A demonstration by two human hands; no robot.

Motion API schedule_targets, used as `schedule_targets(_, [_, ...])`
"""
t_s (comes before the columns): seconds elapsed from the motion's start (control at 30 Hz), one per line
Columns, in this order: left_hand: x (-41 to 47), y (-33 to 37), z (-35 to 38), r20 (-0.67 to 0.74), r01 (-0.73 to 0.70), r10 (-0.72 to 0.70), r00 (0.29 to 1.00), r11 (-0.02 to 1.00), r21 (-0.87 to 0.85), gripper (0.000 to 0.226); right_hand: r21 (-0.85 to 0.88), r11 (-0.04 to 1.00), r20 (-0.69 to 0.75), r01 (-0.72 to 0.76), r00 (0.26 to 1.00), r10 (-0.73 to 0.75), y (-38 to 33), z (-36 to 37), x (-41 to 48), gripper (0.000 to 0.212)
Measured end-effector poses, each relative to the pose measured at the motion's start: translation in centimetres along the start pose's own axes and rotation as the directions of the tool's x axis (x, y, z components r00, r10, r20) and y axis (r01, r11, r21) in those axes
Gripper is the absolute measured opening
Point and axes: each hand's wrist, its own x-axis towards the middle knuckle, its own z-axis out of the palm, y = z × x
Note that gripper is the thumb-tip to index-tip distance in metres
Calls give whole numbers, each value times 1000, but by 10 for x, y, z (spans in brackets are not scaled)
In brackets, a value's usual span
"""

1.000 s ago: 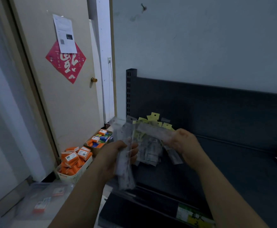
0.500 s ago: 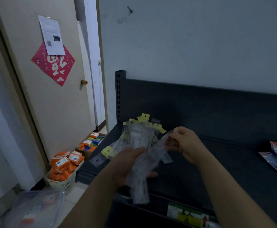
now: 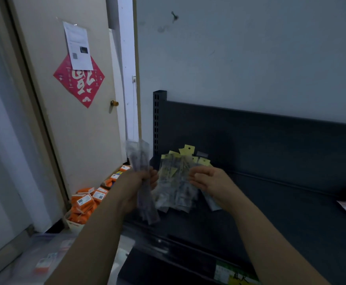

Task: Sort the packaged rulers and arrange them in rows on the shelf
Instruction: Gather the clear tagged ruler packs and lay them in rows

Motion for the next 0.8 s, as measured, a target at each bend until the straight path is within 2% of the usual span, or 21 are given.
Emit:
schedule_targets(0.1, [9, 2, -2, -34, 22, -17, 999, 989, 147, 16, -60, 997, 68, -45, 996, 49, -2, 17, 8, 21])
schedule_targets(0.2, [17, 0, -2, 15, 65, -70, 997, 973, 223, 15, -85, 992, 118, -95, 988, 105, -1, 29, 16, 24])
schedule_targets(0.3, [22, -1, 4, 95, 77, -97, 991, 978, 196, 21, -96, 990, 125, -107, 985, 119, 1, 34, 21, 24])
schedule_targets(0.47, [27, -4, 4, 126, 112, -127, 984, 986, 123, 16, -166, 975, 32, -144, 988, 152, 5, 30, 25, 11])
schedule_targets(0.57, [30, -6, 7, 112, 137, -146, 983, 987, 85, 14, -228, 956, 17, -187, 981, 196, 3, 30, 23, 19])
schedule_targets(0.63, [32, -7, 11, 129, 145, -154, 980, 986, 78, 19, -226, 953, 17, -202, 977, 211, 1, 32, 21, 19])
schedule_targets(0.8, [30, -7, 12, 120, 111, -130, 984, 982, 153, 12, -303, 940, -12, -156, 987, 160, 2, 28, 16, 15])
